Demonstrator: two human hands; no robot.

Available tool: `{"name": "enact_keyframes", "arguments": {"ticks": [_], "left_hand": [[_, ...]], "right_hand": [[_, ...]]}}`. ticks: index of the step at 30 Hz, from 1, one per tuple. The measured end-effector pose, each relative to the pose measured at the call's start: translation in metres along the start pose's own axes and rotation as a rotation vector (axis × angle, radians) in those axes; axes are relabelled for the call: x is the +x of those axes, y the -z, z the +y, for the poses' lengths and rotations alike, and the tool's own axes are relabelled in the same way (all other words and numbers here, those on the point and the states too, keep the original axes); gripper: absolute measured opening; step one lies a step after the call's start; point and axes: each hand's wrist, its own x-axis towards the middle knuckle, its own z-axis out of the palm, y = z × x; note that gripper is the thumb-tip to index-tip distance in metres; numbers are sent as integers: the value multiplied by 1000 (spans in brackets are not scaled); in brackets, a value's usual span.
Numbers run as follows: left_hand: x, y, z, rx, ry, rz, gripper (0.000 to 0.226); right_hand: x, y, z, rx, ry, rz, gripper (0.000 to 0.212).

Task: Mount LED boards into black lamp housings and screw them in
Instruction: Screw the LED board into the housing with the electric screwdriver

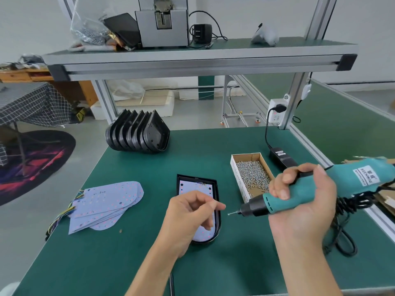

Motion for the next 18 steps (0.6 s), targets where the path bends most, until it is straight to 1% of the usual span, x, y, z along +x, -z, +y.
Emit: {"name": "enact_keyframes", "arguments": {"ticks": [3,7,13,15,18], "left_hand": [[-12,7,0,-112,26,-24,7],[-19,8,0,-231,36,-62,15],[-25,7,-5,-218,-9,-68,28],[-27,8,-7,-251,-25,-56,27],[-28,8,-7,-318,-28,-17,16]], "right_hand": [[-2,-14,3,66,-36,-31,26],[-3,-28,8,102,-52,-43,24],[-7,-36,15,108,-69,-40,24],[-7,-36,15,115,-73,-30,24],[-7,-37,16,113,-74,-18,23]]}}
